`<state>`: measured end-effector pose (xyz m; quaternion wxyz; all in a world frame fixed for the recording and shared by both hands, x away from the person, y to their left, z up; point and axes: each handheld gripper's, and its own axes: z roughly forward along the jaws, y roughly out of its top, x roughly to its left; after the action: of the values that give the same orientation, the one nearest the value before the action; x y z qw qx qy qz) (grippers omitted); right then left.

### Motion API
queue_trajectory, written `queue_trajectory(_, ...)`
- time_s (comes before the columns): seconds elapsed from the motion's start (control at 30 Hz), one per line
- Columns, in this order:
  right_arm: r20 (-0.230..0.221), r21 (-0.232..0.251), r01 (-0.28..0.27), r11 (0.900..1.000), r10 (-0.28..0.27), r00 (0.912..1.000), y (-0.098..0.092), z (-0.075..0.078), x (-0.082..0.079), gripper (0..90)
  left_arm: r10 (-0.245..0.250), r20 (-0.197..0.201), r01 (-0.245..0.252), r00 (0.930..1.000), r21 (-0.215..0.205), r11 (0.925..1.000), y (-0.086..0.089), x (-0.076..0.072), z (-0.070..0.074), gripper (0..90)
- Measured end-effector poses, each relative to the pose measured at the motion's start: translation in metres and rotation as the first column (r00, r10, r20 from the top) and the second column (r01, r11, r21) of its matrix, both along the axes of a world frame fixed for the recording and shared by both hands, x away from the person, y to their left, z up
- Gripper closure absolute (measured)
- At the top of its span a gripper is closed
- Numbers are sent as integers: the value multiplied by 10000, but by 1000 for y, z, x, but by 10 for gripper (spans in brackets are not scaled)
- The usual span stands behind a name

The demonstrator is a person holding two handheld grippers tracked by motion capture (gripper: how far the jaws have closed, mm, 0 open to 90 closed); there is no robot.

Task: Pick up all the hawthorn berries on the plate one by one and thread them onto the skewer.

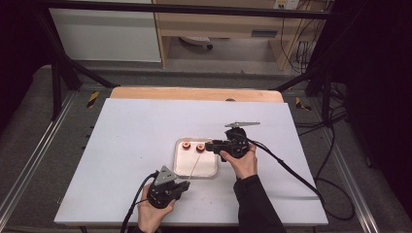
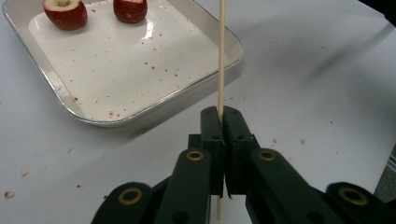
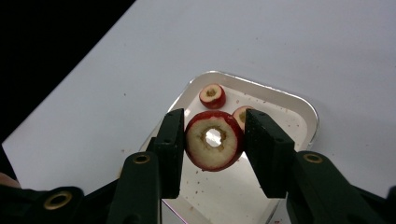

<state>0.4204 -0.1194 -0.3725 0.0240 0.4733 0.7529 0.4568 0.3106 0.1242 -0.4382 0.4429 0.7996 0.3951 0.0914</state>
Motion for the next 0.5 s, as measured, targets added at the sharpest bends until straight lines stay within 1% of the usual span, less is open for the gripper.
queue_trajectory(0.03,181,443,187,9988,-195,9996,-2,-1,-3,599,57,-37,-58,10000,-87,9999,-3,0,0,883)
queue_trajectory(0.07,283,597,263,9979,-281,9992,-3,-2,-4,599,57,-37,-58,10000,-87,9999,-3,0,0,883)
queue_trajectory(0.1,283,597,263,9979,-281,9992,-3,-2,-4,599,102,-54,-103,9999,-156,9998,-4,0,0,883)
queue_trajectory(0.13,374,751,335,9966,-364,9986,-3,-3,-5,599,124,-79,-126,9999,-194,9997,-6,0,0,882)
queue_trajectory(0.17,532,1250,460,9911,-530,9972,-4,-5,-8,599,159,-76,-161,9998,-203,9997,-8,0,1,882)
queue_trajectory(0.2,645,1441,527,9882,-626,9960,-4,-6,-9,599,198,-87,-200,9998,-268,9994,-10,0,1,883)
queue_trajectory(0.23,645,1441,527,9882,-626,9960,-4,-6,-9,599,227,-146,-231,9996,-321,9992,-11,1,1,883)
queue_trajectory(0.33,950,1863,702,9800,-891,9915,-4,-8,-11,599,335,-324,-353,9989,-555,9978,-14,2,1,882)
queue_trajectory(0.37,989,2052,741,9759,-960,9905,-4,-9,-12,599,392,-312,-409,9987,-575,9975,-15,2,1,882)
queue_trajectory(0.4,1081,2152,740,9738,-990,9892,-4,-9,-13,599,431,-382,-455,9983,-637,9969,-16,2,1,882)
queue_trajectory(0.43,1312,2363,736,9689,-1068,9856,-5,-9,-15,599,517,-394,-543,9979,-697,9961,-17,4,2,882)
queue_trajectory(0.47,1312,2363,736,9689,-1068,9856,-5,-9,-15,599,517,-394,-543,9979,-697,9961,-17,4,2,882)
queue_trajectory(0.5,1472,2532,769,9643,-1170,9822,-5,-9,-17,599,594,-475,-631,9971,-821,9946,-18,5,3,882)
